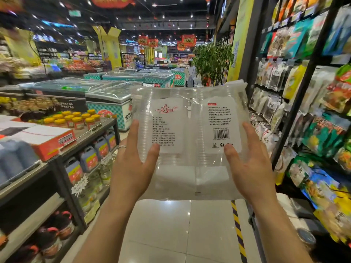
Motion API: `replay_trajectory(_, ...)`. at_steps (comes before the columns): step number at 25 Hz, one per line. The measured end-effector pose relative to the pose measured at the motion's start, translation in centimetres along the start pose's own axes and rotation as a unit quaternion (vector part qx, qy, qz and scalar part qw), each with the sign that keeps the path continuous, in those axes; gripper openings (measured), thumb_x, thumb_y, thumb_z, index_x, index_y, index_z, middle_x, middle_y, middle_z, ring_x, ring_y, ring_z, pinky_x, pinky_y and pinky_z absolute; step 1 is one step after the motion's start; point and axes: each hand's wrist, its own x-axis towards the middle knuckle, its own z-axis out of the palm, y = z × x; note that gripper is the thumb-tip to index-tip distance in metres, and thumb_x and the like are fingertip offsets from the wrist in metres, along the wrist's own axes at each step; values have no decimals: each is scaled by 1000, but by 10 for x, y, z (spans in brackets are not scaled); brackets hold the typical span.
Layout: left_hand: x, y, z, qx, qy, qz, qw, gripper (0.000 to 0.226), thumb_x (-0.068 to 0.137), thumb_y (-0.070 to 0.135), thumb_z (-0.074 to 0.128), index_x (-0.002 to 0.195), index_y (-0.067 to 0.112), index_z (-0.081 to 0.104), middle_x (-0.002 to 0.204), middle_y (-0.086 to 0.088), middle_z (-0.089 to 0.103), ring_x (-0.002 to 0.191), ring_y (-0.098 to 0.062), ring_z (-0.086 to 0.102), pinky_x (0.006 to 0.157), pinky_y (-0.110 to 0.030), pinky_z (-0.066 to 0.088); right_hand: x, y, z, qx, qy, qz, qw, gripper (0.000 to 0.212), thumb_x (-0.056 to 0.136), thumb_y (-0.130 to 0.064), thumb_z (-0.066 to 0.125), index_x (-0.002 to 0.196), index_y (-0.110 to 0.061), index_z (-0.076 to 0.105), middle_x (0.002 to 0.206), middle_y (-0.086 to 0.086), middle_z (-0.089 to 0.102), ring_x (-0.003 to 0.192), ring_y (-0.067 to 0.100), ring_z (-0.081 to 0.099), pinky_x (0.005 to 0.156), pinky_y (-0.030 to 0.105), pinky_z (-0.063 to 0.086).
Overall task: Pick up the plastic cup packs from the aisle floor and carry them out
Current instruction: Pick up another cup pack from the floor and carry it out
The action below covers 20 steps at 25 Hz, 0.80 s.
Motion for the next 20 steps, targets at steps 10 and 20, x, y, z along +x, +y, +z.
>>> replay_trajectory(10,152,-82,100,26,1,-16,1000,74,94,54,48,154,44,7,155,-4,35,137,-28,38,106,-44,34,148,58,127,7,-4,8,1000,65,95,-41,52,152,-39,20,144,2,38,112,1,35,92,26,32)
replay_trajectory(20,387,-196,152,21,-18,-11,1000,76,94,51,49,153,47,0,152,-9,35,128,-32,45,97,-42,39,333,54,319,2,26,2,1000,68,95,-39,54,154,-34,20,151,0,34,129,3,31,99,23,27)
